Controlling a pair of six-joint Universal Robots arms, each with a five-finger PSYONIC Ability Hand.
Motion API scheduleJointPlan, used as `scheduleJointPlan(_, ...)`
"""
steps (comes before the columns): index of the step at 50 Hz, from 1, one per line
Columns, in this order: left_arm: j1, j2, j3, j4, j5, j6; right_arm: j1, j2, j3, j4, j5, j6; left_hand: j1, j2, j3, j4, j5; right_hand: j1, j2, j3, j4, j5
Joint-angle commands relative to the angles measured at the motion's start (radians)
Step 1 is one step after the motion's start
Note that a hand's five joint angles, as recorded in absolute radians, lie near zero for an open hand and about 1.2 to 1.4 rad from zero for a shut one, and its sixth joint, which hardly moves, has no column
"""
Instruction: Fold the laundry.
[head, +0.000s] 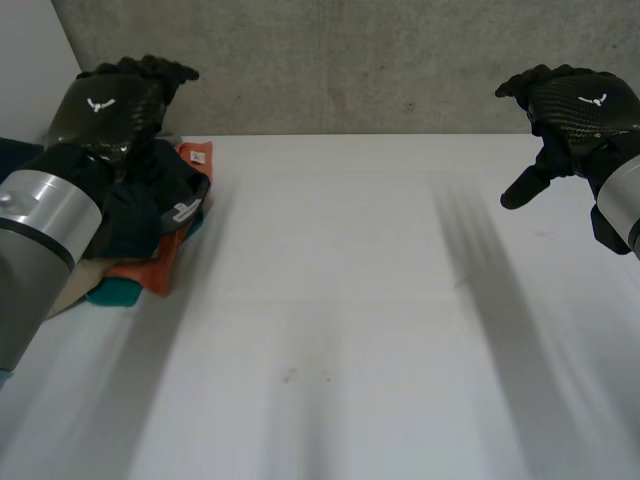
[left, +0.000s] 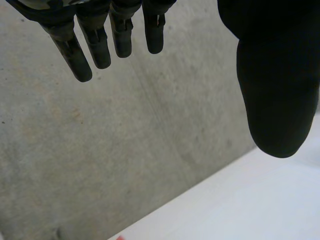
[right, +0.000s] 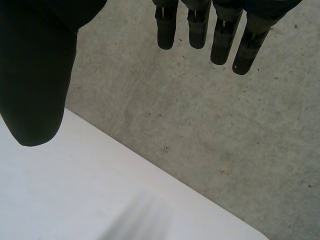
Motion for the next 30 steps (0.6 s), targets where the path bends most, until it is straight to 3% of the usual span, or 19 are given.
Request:
scheduleJointPlan(1, 0.017, -0.137, 0.004, 0.009, -0.055, 0.323, 0.0, 0.001, 0.008, 0.001, 0.002, -0.002, 0.04, 0.041, 0.039, 0.045, 0.036, -0.019, -0.046, -0.038, -0.057, -0.063)
scheduleJointPlan(7, 0.046, -0.272, 0.007, 0.086, -0.185, 0.555, -0.002, 0.003, 0.014, -0.001, 0.002, -0.003, 0.04, 0.041, 0.039, 0.045, 0.036, -0.019, -0.046, -0.038, -0.057, -0.063)
scheduleJointPlan(13, 0.121, -0.406, 0.013, 0.244, -0.201, 0.675, 0.0, 0.003, 0.023, -0.001, 0.002, -0.005, 0.148, 0.149, 0.147, 0.153, 0.144, -0.019, -0.046, -0.038, -0.057, -0.063)
scheduleJointPlan(16, 0.132, -0.461, 0.033, 0.275, -0.202, 0.706, 0.0, 0.007, 0.026, -0.001, 0.002, -0.005, 0.286, 0.287, 0.285, 0.291, 0.282, -0.019, -0.046, -0.038, -0.057, -0.063)
scheduleJointPlan(20, 0.135, -0.523, 0.073, 0.279, -0.205, 0.735, 0.0, 0.007, 0.032, -0.004, 0.002, -0.005, 0.638, 0.639, 0.637, 0.643, 0.634, -0.019, -0.046, -0.038, -0.057, -0.063)
scheduleJointPlan(21, 0.135, -0.532, 0.087, 0.279, -0.208, 0.741, 0.0, 0.007, 0.032, -0.004, 0.002, -0.005, 0.903, 0.905, 0.902, 0.909, 0.899, -0.019, -0.046, -0.038, -0.057, -0.063)
scheduleJointPlan(23, 0.133, -0.533, 0.097, 0.279, -0.213, 0.743, -0.002, 0.007, 0.032, -0.004, 0.002, -0.005, 1.177, 1.179, 1.177, 1.183, 1.173, -0.019, -0.046, -0.038, -0.057, -0.063)
scheduleJointPlan(27, 0.097, -0.483, 0.093, 0.293, -0.219, 0.727, -0.003, 0.007, 0.029, -0.004, 0.002, -0.005, 1.178, 1.18, 1.178, 1.184, 1.174, -0.019, -0.046, -0.038, -0.057, -0.063)
scheduleJointPlan(30, 0.006, -0.363, 0.099, 0.301, -0.228, 0.692, -0.003, 0.006, 0.028, -0.004, 0.0, -0.005, 1.178, 1.18, 1.178, 1.184, 1.174, -0.019, -0.046, -0.038, -0.057, -0.063)
